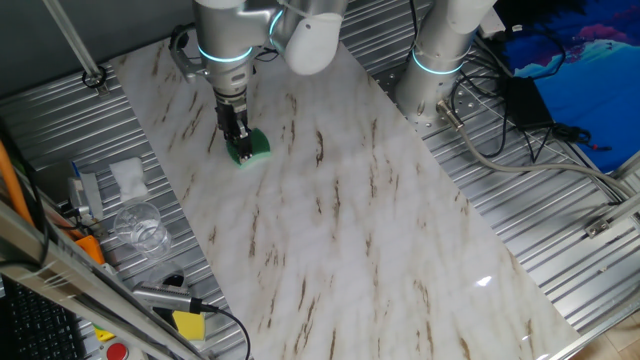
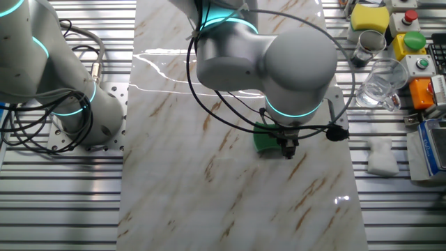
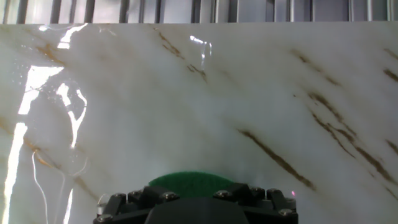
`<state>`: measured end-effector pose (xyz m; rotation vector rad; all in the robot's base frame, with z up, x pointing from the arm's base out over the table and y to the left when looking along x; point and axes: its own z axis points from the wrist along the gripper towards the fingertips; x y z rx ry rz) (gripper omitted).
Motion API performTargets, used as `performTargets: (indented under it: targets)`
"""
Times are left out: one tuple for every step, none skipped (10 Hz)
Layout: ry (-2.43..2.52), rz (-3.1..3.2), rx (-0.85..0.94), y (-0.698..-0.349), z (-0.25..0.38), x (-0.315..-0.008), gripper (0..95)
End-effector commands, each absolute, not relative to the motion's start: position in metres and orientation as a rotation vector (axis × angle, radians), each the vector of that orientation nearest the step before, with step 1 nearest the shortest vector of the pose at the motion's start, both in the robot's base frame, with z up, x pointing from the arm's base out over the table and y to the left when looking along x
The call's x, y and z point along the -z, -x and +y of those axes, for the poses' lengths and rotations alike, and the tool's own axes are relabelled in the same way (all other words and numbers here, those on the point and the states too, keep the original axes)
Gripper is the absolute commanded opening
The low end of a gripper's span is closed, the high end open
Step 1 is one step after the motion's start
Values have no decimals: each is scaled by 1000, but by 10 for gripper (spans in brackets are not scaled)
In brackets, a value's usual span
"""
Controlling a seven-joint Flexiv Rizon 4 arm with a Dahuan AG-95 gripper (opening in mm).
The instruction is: Clean the tabletop with a sponge
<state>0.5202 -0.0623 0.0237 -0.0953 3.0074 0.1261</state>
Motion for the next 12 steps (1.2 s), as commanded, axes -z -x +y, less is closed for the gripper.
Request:
performTargets:
  targets:
    - [101,3006,-130,-520,-62,-23,760]
    - [102,3008,-129,-520,-62,-23,760]
    - [90,3009,-128,-520,-62,-23,760]
    - [60,3010,-130,-520,-62,-23,760]
    - [38,3008,-130,-520,-62,-23,570]
    - [32,3009,-130,-520,-62,-23,380]
    - [16,3010,-131,-520,-62,-23,190]
    - [9,3010,-132,-520,-62,-23,190]
    - [-9,3010,-135,-520,-62,-24,0]
    - [-18,3010,-137,-520,-62,-24,0]
    - [-27,3010,-138,-520,-62,-24,0]
    - [-32,3010,-138,-520,-62,-25,0]
